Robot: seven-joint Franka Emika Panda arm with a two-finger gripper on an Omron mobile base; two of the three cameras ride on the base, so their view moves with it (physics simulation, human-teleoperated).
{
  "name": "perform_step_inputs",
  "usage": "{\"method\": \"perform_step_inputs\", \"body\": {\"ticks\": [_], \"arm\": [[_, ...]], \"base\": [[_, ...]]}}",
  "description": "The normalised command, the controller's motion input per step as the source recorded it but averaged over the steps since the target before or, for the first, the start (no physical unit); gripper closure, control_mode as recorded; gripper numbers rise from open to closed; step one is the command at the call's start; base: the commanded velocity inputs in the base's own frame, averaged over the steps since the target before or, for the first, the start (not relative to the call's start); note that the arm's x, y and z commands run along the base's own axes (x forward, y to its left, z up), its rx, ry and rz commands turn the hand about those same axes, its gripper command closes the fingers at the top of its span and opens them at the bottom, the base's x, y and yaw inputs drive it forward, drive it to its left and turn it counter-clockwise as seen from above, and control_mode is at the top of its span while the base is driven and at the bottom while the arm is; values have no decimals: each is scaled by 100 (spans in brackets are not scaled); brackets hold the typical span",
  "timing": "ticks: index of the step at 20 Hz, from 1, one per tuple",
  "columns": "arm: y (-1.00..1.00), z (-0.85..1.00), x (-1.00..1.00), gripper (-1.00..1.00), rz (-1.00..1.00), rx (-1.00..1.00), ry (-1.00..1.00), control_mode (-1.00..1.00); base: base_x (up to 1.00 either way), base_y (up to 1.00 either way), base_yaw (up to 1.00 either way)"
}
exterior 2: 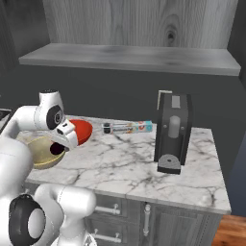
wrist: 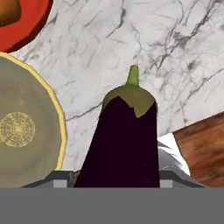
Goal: Pick both bowls and place them on the counter. Then place the tangerine in one bowl and place the eggplant in the other bowl.
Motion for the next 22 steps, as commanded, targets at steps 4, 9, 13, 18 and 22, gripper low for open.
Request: {"method": "perform_step_inputs", "body": {"ticks": [4, 9, 13, 18, 22], "arm": [[98, 0, 0, 100, 8, -4, 11, -100], [90, 0, 2, 100, 6, -3, 8, -100], [54, -9, 28, 100, 0, 0, 7, -100], [21, -25, 39, 100, 0, 0, 1, -100], [2, -47, 34, 100, 0, 0, 0, -100]], "base": [[0, 0, 0], [0, 0, 0], [0, 0, 0], [0, 0, 0], [0, 0, 0]]}}
